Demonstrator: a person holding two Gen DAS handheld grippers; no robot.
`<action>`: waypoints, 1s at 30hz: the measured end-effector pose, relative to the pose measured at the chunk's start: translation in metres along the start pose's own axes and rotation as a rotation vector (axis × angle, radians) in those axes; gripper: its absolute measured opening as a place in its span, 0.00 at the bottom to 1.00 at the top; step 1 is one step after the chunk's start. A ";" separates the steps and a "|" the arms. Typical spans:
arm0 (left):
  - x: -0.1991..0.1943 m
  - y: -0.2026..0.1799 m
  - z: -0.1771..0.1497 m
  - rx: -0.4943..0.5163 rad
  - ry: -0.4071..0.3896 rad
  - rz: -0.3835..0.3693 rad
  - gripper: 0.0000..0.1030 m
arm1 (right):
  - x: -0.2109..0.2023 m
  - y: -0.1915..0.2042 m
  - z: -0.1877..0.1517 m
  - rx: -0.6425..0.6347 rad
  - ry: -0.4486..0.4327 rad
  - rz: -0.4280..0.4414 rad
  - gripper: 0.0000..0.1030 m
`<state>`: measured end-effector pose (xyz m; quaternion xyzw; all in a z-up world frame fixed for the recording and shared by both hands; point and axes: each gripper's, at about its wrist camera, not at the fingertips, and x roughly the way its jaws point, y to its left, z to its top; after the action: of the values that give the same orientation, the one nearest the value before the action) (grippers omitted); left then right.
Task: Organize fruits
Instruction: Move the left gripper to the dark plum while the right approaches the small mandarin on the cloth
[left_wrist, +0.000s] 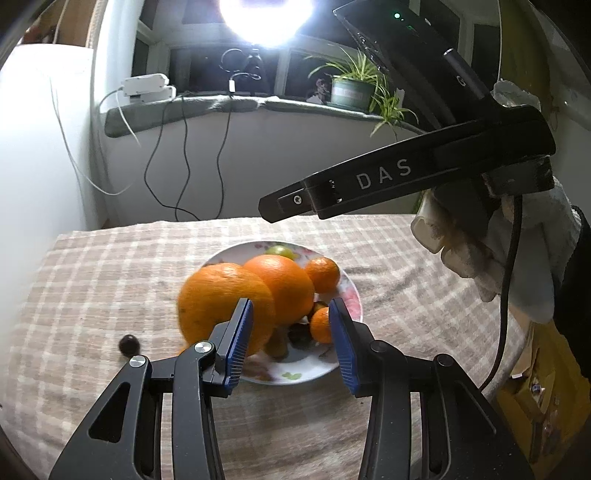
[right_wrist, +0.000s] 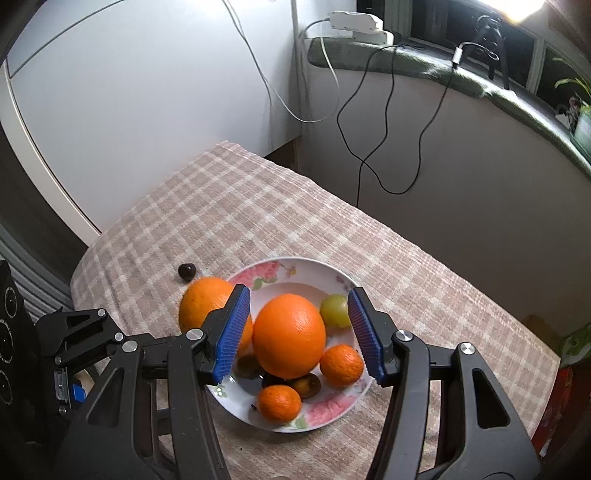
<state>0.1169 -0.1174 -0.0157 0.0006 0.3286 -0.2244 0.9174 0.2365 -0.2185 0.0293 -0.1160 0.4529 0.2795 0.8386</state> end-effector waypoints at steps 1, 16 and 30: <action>-0.002 0.004 0.000 -0.005 -0.004 0.002 0.40 | 0.001 0.003 0.003 -0.006 0.003 -0.001 0.56; -0.025 0.065 -0.008 -0.087 -0.042 0.053 0.40 | 0.030 0.057 0.039 -0.139 0.080 0.012 0.56; -0.033 0.137 -0.037 -0.153 0.007 0.115 0.40 | 0.083 0.104 0.052 -0.274 0.211 0.037 0.56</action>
<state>0.1285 0.0252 -0.0452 -0.0500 0.3474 -0.1456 0.9250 0.2490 -0.0804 -0.0041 -0.2496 0.4981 0.3401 0.7576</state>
